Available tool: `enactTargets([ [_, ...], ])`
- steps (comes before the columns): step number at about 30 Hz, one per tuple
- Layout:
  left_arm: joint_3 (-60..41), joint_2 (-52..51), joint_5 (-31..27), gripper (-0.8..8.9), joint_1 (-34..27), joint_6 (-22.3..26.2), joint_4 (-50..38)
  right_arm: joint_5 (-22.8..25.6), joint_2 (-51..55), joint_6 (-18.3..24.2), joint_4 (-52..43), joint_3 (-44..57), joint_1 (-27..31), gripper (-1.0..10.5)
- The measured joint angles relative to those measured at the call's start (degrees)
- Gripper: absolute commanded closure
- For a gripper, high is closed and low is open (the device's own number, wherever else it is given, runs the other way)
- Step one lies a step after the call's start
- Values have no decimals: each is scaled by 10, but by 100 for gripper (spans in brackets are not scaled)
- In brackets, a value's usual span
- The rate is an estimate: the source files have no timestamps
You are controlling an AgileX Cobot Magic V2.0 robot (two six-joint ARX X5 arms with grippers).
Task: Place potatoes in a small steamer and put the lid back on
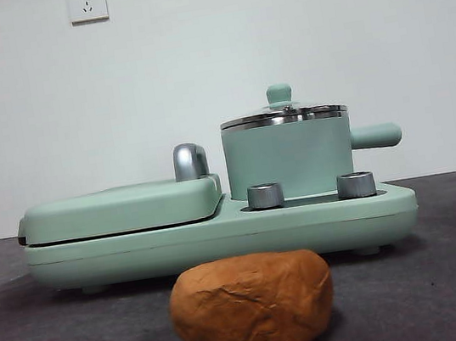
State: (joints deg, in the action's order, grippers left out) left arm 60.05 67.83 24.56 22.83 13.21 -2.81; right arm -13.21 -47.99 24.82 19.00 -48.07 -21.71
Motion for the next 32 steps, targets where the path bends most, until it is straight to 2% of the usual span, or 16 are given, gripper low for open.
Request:
enactTargets([
  [4, 5, 81, -22, 453, 32, -8, -104, 0, 0, -10, 0, 0, 0, 664],
  [7, 32, 142, -26, 453, 49, -15, -133, 0, 0, -22, 0, 0, 0, 664],
  [20, 245, 373, -37, 453, 78, -90, -90, 0, 0, -66, 0, 0, 0, 664],
  [29, 262, 422, -37, 453, 97, -95, -47, 0, 0, -71, 0, 0, 0, 664],
  [32, 262, 422, -37, 453, 101, -78, -28, 0, 0, -71, 0, 0, 0, 664],
])
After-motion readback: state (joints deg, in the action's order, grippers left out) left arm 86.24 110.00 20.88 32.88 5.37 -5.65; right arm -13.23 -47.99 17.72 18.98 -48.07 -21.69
